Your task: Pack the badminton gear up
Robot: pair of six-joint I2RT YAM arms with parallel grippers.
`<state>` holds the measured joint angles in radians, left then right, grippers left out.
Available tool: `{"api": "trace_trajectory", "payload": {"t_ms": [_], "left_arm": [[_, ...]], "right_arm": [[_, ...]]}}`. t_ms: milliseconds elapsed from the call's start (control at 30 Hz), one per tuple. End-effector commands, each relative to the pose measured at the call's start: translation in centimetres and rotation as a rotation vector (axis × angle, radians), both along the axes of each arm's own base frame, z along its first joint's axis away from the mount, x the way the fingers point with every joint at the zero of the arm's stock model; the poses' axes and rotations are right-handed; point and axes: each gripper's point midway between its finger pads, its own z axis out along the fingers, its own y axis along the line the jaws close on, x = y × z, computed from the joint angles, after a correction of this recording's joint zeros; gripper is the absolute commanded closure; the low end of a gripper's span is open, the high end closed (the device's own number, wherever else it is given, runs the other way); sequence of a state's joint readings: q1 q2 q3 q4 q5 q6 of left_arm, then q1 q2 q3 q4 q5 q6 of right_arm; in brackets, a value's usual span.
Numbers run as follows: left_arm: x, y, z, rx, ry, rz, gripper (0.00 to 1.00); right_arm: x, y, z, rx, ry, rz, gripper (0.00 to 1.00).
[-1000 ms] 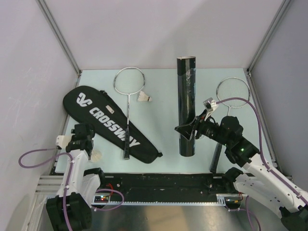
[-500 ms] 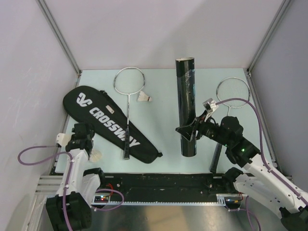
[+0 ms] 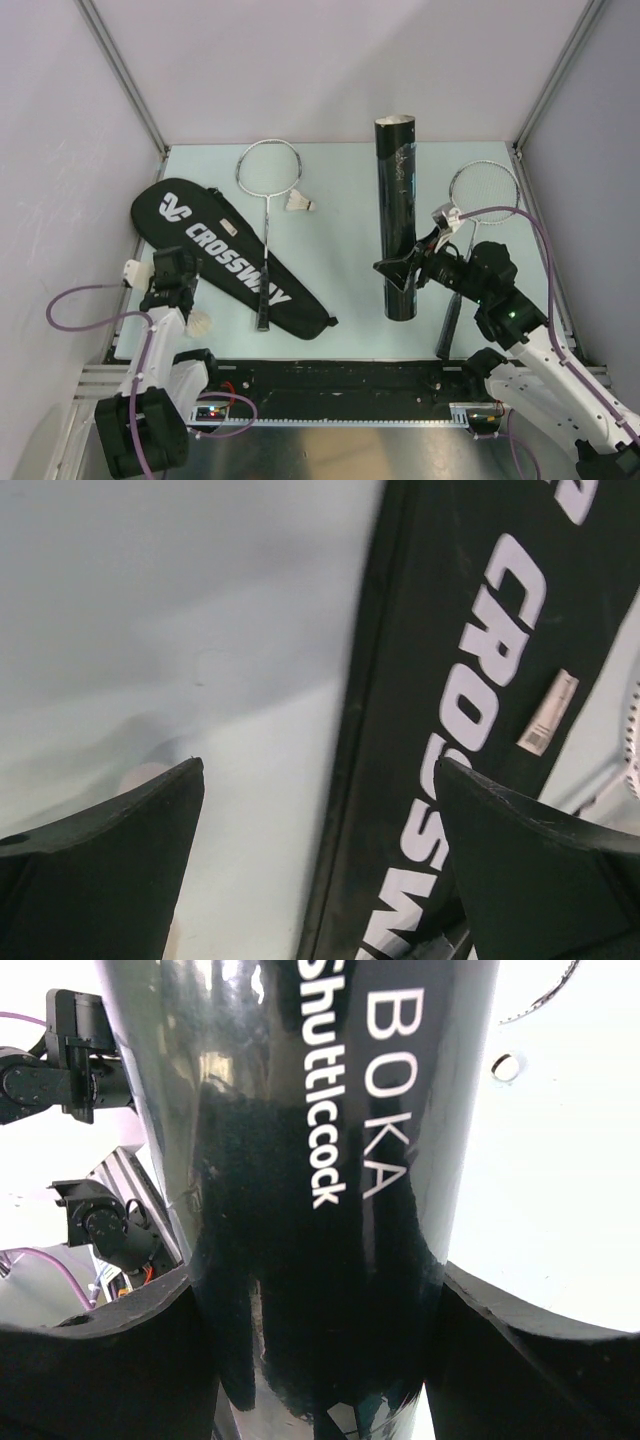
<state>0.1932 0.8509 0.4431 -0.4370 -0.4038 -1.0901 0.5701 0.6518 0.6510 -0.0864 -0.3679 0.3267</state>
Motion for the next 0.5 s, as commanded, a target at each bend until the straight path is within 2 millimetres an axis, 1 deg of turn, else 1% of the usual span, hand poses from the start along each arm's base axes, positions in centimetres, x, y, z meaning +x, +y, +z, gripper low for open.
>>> {"api": "trace_trajectory", "payload": {"t_ms": [0, 33, 100, 133, 200, 267, 300, 333, 367, 400, 433, 467], "left_arm": [[4.4, -1.5, 2.5, 0.021, -0.13, -0.182, 0.0], [4.8, -1.8, 2.8, 0.028, -0.127, -0.213, 0.0], [5.7, -2.2, 4.1, 0.044, -0.143, -0.256, 0.0], [5.9, -2.4, 4.6, 0.053, -0.151, -0.266, 0.0], [5.6, -2.4, 5.5, 0.077, -0.163, -0.251, 0.0], [4.9, -2.2, 6.6, 0.097, -0.176, -0.217, 0.0], [4.3, -2.0, 7.3, 0.108, -0.177, -0.191, 0.0], [3.5, -2.2, 7.5, 0.108, -0.157, -0.181, 0.0], [2.9, -2.2, 8.4, 0.11, -0.165, -0.161, 0.0], [2.1, -2.6, 8.6, 0.103, -0.154, -0.159, 0.0], [1.6, -3.0, 9.3, 0.087, -0.173, -0.156, 0.0], [1.0, -3.7, 9.5, 0.07, -0.171, -0.169, 0.0]], "right_arm": [[-0.5, -0.3, 2.6, 0.032, -0.12, 0.028, 0.64], [-0.6, -0.5, 2.6, 0.031, -0.123, 0.027, 0.64], [-0.7, -0.7, 2.7, 0.035, -0.128, 0.025, 0.65], [-0.8, -0.7, 2.7, 0.037, -0.13, 0.027, 0.64], [-0.9, -0.8, 2.6, 0.037, -0.132, 0.029, 0.65], [-0.9, -0.8, 2.4, 0.034, -0.129, 0.033, 0.65], [-1.0, -0.8, 2.4, 0.033, -0.13, 0.035, 0.65], [-1.0, -0.8, 2.3, 0.031, -0.128, 0.036, 0.65], [-1.1, -0.8, 2.2, 0.028, -0.129, 0.037, 0.65], [-1.1, -0.9, 2.2, 0.025, -0.129, 0.037, 0.65], [-1.2, -1.0, 2.1, 0.021, -0.129, 0.036, 0.65], [-1.3, -1.0, 2.0, 0.016, -0.13, 0.034, 0.65]]}}
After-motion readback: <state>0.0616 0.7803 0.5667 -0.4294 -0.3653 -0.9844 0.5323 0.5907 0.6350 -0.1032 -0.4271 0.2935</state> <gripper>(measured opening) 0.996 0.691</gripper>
